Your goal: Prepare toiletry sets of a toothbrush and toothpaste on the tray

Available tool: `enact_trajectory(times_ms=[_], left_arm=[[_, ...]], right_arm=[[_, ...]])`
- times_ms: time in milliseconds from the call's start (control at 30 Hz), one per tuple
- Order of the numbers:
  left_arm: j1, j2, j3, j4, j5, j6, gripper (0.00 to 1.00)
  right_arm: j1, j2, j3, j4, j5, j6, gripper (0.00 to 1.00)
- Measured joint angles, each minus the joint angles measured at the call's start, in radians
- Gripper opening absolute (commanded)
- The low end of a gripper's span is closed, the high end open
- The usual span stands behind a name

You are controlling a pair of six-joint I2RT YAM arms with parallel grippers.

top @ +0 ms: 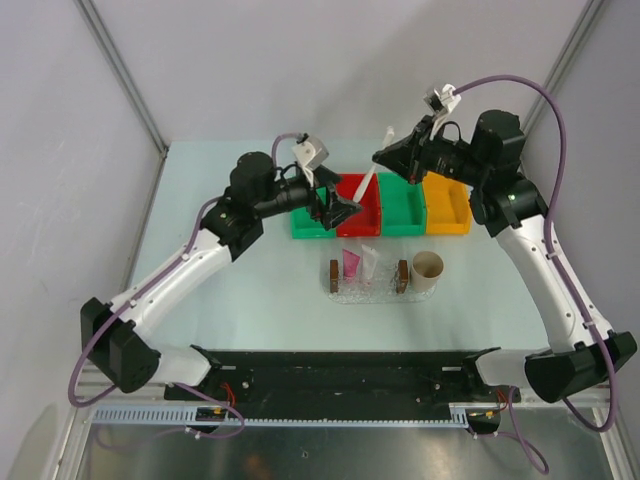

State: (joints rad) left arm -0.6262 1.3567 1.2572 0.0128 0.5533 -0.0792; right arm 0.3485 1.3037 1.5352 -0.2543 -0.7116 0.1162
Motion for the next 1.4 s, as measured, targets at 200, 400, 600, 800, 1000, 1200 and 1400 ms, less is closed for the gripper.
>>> enact_trajectory(times_ms=[200,400,600,800,1000,1200,1400], left_arm=[[0.077,-0.090,-0.052,-0.037,-0.075,0.061,0.98],[0.204,-0.157,-0.087,-0.058,-0.110,0.081,0.98],[0.259,-0.188,-0.126,-0.077,-0.135,0.101,0.98],[0.291,-0.188,-0.136,-0.086,-0.141,0.107,0.98],[0.309,-0.176,-0.137,-0.086,-0.154,0.117,0.98],[0.323,-0.143,-0.141,-0.086,-0.178,0.137,0.97],[0.338,-0.127,-0.141,-0.090,-0.194,0.147,0.97]], right_arm=[[-0.006,-0.067,-0.069,-0.081,0.109,-0.106,0.00],[-0.011,-0.138,-0.173,-0.147,0.194,-0.187,0.00],[-0.012,-0.203,-0.300,-0.161,0.266,-0.232,0.00],[-0.012,-0.235,-0.397,-0.147,0.312,-0.250,0.00],[-0.012,-0.249,-0.510,-0.099,0.311,-0.254,0.00],[0.011,-0.261,-0.580,-0.058,0.301,-0.275,0.00],[0.039,-0.300,-0.637,-0.018,0.295,-0.287,0.00]])
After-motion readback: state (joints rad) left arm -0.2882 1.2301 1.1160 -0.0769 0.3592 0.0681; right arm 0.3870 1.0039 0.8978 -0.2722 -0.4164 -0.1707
